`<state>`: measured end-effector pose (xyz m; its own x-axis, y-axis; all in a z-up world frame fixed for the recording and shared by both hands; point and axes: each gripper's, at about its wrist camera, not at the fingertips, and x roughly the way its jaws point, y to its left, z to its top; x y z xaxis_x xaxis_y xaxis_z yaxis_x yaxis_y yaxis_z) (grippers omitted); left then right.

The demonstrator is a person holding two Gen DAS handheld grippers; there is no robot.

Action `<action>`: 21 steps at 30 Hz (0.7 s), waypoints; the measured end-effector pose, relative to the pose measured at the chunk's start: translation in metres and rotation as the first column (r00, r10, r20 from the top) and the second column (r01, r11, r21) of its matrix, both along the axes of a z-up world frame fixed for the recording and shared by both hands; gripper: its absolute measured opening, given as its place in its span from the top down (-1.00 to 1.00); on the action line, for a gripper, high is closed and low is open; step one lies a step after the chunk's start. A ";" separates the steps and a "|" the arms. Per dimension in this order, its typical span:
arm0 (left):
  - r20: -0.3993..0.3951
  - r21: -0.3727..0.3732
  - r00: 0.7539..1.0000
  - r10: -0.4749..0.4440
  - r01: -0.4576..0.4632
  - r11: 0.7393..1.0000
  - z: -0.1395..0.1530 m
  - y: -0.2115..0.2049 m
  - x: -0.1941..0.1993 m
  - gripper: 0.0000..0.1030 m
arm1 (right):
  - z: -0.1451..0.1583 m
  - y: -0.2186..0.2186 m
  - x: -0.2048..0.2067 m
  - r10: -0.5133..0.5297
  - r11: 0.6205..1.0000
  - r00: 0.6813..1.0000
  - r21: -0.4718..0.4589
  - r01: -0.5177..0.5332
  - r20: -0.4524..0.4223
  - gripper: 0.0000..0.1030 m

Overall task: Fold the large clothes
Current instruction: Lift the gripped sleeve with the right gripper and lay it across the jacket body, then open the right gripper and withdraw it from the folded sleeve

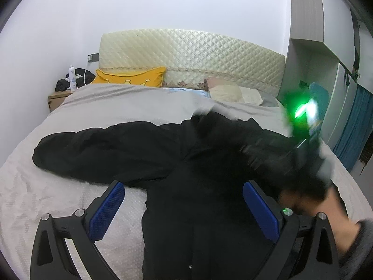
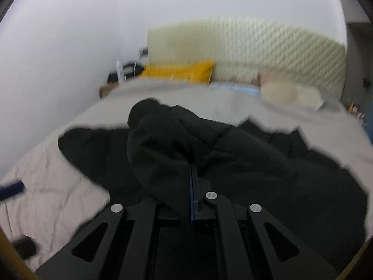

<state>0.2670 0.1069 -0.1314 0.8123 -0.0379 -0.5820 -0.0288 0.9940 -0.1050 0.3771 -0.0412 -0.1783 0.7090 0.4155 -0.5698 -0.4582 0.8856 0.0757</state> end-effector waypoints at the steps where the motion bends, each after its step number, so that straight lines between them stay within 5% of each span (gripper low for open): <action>1: 0.000 -0.003 1.000 0.001 -0.001 1.000 -0.001 0.000 0.001 -0.99 | -0.015 0.004 0.003 0.002 1.000 1.000 -0.008 -0.002 -0.031 0.92; 6: -0.019 -0.018 1.000 -0.001 0.001 1.000 -0.007 0.001 0.007 -0.99 | -0.058 0.012 0.014 -0.023 0.999 0.991 -0.036 0.019 -0.133 0.92; 14: -0.023 -0.026 1.000 0.014 -0.014 1.000 -0.008 0.004 0.007 -0.99 | -0.046 0.002 0.010 -0.013 1.000 0.985 0.006 0.014 -0.173 0.80; 16: -0.018 -0.026 1.000 0.015 -0.016 1.000 -0.005 0.004 0.004 -0.99 | -0.044 0.001 0.005 -0.014 1.000 0.981 0.004 0.015 -0.193 0.69; 18: -0.014 -0.027 1.000 0.019 -0.019 0.999 -0.002 0.003 0.000 -0.99 | -0.040 0.001 -0.002 -0.015 1.000 0.979 0.000 0.016 -0.205 0.16; 21: -0.005 -0.039 1.000 0.020 -0.021 0.999 0.002 0.004 -0.007 -0.99 | -0.031 -0.005 -0.018 -0.014 1.000 0.983 0.019 0.018 -0.184 -0.14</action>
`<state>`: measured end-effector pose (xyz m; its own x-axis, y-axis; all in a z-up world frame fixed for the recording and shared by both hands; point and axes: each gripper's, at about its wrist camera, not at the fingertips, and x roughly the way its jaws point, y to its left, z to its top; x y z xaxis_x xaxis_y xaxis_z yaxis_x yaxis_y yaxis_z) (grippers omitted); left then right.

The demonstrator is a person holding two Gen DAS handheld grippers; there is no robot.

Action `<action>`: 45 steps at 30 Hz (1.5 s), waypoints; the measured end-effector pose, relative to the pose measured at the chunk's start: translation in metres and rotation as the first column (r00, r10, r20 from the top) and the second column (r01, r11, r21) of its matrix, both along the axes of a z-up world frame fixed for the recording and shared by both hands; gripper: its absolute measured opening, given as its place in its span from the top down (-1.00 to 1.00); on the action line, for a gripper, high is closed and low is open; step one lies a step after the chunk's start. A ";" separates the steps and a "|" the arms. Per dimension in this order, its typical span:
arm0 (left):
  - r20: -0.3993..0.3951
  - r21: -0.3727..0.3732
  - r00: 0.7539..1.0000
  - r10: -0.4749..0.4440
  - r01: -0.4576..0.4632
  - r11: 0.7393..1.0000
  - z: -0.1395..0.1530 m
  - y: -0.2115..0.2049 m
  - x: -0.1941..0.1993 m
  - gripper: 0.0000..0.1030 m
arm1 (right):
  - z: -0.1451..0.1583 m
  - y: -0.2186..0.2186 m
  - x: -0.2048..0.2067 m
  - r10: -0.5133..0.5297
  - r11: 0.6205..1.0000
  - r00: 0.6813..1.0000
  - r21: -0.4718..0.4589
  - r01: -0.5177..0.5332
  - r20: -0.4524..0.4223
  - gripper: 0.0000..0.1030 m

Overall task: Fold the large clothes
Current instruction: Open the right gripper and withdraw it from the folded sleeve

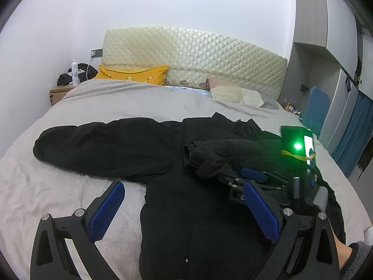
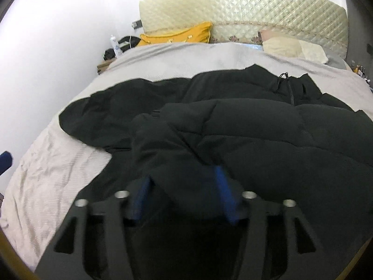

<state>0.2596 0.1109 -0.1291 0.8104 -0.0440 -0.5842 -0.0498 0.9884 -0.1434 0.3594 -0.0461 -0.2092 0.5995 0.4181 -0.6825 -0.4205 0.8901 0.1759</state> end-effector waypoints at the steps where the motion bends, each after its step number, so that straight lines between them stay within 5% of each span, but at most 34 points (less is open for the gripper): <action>1: 0.002 -0.005 1.000 0.000 0.000 1.000 0.002 0.000 -0.001 -0.99 | 0.002 -0.002 -0.004 -0.003 1.000 1.000 0.000 0.003 0.005 -0.14; 11: 0.037 -0.031 0.999 -0.034 0.036 0.999 0.019 -0.023 -0.030 -0.99 | 0.050 -0.078 -0.066 -0.173 0.985 0.977 0.009 0.173 0.126 -0.14; 27: 0.041 -0.008 0.993 -0.108 0.108 0.994 0.018 -0.070 -0.057 -0.99 | 0.121 -0.177 -0.208 -0.323 0.946 0.888 0.083 0.313 0.328 -0.17; 38: 0.062 0.007 0.987 -0.148 0.148 0.989 0.006 -0.084 -0.061 -0.99 | 0.109 -0.197 -0.262 -0.359 0.931 0.860 0.073 0.358 0.362 -0.24; 45: 0.064 -0.020 0.988 -0.139 0.141 0.990 0.000 -0.077 -0.056 -0.99 | 0.092 -0.196 -0.256 -0.349 0.934 0.865 0.062 0.351 0.360 -0.24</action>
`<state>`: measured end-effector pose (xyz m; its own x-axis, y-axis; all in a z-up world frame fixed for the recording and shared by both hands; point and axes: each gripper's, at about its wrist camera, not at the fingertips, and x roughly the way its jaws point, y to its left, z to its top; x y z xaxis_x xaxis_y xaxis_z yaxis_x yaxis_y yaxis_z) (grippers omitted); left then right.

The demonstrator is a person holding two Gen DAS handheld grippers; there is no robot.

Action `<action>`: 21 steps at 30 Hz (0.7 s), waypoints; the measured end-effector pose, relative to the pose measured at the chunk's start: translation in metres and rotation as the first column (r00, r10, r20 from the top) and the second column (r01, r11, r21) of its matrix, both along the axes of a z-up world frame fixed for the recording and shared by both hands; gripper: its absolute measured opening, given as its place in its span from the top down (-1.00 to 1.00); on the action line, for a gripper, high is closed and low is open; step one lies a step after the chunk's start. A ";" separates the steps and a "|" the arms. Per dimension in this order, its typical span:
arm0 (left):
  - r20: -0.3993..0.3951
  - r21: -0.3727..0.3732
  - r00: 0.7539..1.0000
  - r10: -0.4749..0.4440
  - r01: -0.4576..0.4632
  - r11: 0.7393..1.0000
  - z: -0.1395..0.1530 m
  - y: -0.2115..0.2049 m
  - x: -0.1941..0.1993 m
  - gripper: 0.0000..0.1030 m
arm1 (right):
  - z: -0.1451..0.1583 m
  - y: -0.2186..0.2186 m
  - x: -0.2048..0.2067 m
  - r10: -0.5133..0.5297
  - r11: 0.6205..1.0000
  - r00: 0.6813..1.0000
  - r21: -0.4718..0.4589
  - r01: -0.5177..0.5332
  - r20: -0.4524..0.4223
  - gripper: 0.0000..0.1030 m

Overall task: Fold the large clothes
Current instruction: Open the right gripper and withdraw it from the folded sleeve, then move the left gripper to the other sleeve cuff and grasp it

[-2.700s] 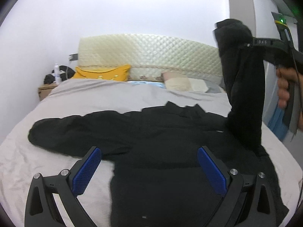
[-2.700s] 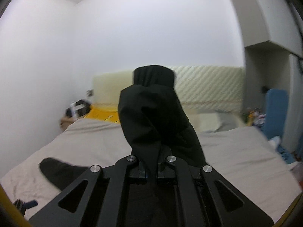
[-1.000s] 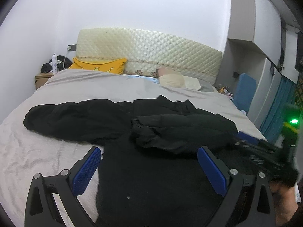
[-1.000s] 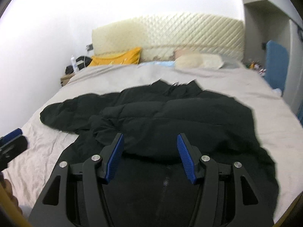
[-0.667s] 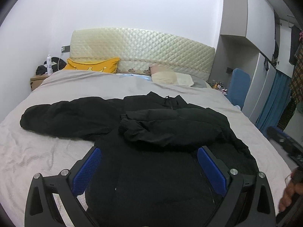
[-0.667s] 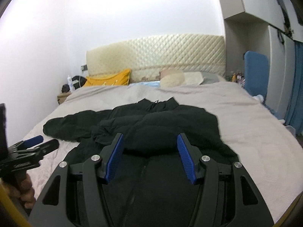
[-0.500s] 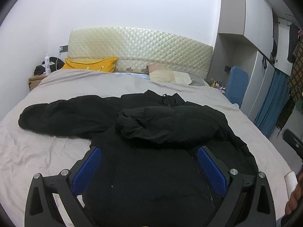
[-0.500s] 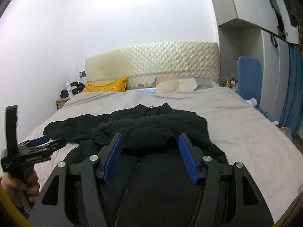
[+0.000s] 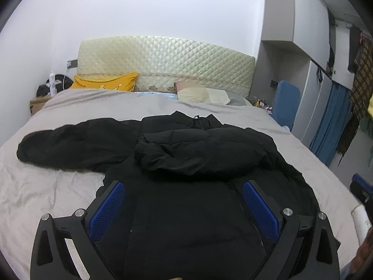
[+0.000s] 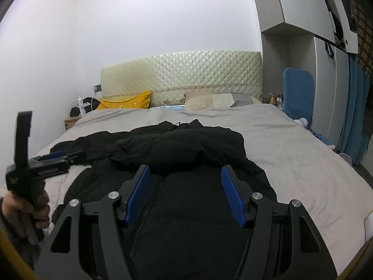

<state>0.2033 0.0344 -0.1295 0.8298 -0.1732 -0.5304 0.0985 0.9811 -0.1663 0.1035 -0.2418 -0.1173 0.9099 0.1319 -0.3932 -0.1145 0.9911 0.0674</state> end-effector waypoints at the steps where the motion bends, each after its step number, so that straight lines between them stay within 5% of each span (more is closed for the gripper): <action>1: -0.001 -0.006 1.000 0.002 -0.002 1.000 0.000 0.002 0.002 -0.99 | -0.002 -0.001 0.002 -0.002 1.000 1.000 -0.003 0.002 0.003 -0.24; 10: -0.049 0.000 0.998 0.045 -0.045 0.999 0.024 0.058 0.053 -0.99 | -0.015 0.009 0.017 -0.008 0.998 0.999 -0.067 0.011 0.034 -0.25; 21: -0.117 -0.010 0.972 0.202 -0.204 0.979 0.057 0.189 0.134 -0.99 | -0.024 0.011 0.035 -0.041 0.997 0.999 -0.060 0.042 0.021 -0.26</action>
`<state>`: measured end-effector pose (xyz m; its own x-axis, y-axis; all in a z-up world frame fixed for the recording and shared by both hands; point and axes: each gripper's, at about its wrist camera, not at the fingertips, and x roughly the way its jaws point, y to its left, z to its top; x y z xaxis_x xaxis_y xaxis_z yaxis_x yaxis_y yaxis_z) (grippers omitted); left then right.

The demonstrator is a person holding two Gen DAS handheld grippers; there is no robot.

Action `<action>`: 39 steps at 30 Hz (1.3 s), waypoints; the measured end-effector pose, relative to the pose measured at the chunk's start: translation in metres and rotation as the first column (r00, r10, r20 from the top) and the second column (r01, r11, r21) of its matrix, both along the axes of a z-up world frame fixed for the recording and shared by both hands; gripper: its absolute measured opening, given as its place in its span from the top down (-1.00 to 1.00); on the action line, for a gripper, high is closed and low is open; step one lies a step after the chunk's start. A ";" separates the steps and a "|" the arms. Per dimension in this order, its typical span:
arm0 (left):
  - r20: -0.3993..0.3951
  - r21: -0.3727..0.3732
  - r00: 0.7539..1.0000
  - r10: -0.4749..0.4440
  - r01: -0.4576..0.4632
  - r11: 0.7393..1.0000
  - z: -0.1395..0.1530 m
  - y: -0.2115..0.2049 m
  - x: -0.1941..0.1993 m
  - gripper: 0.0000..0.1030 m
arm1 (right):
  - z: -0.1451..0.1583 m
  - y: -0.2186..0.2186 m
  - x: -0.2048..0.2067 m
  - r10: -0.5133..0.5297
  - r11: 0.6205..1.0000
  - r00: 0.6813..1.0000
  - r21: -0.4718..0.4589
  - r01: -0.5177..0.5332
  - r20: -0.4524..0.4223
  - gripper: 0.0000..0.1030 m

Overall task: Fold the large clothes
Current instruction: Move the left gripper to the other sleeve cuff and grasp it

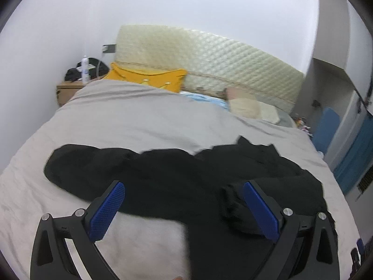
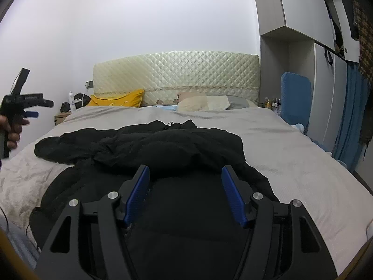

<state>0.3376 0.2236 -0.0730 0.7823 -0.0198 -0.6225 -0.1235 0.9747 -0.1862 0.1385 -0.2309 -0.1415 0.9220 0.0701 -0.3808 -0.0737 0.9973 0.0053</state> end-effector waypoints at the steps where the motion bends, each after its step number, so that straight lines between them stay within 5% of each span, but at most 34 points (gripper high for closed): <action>1: -0.007 -0.007 1.000 0.016 -0.016 1.000 -0.002 0.013 0.006 -0.99 | -0.001 0.000 0.001 -0.006 1.000 1.000 -0.004 0.006 -0.002 -0.26; 9: -0.080 -0.180 0.989 0.122 -0.134 0.975 -0.053 0.113 0.029 -0.99 | 0.002 -0.017 0.002 -0.090 0.984 0.991 0.147 0.103 -0.094 -0.32; 15: -0.163 -0.309 0.969 0.186 -0.229 0.923 -0.120 0.183 0.044 -0.99 | -0.005 -0.005 0.015 -0.150 0.987 0.982 0.037 0.155 -0.113 -0.38; 21: -0.197 -0.404 0.956 0.220 -0.283 0.870 -0.177 0.237 0.049 -0.96 | -0.022 -0.001 0.049 -0.163 0.982 0.960 0.052 0.180 -0.230 -0.38; 28: -0.223 -0.423 0.939 0.262 -0.335 0.842 -0.218 0.288 0.047 -0.91 | -0.019 0.015 0.071 -0.183 0.977 0.941 0.058 0.207 -0.285 -0.48; 31: -0.194 -0.485 0.939 0.285 -0.344 0.804 -0.231 0.312 0.052 -0.90 | -0.026 0.024 0.082 -0.181 0.977 0.933 0.049 0.206 -0.312 -0.49; 35: -0.150 -0.533 0.941 0.302 -0.334 0.777 -0.240 0.330 0.060 -0.56 | -0.034 0.034 0.093 -0.186 0.978 0.921 0.025 0.207 -0.341 -0.49; 39: -0.144 -0.551 0.936 0.321 -0.345 0.760 -0.246 0.337 0.068 0.21 | -0.034 0.038 0.095 -0.196 0.978 0.921 -0.002 0.208 -0.337 -0.49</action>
<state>0.4054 0.5608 -0.3185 0.7811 -0.1162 -0.6135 -0.4395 0.5956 -0.6724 0.2331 -0.1932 -0.1756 0.7375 -0.0866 -0.6697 0.1410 0.9896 0.0274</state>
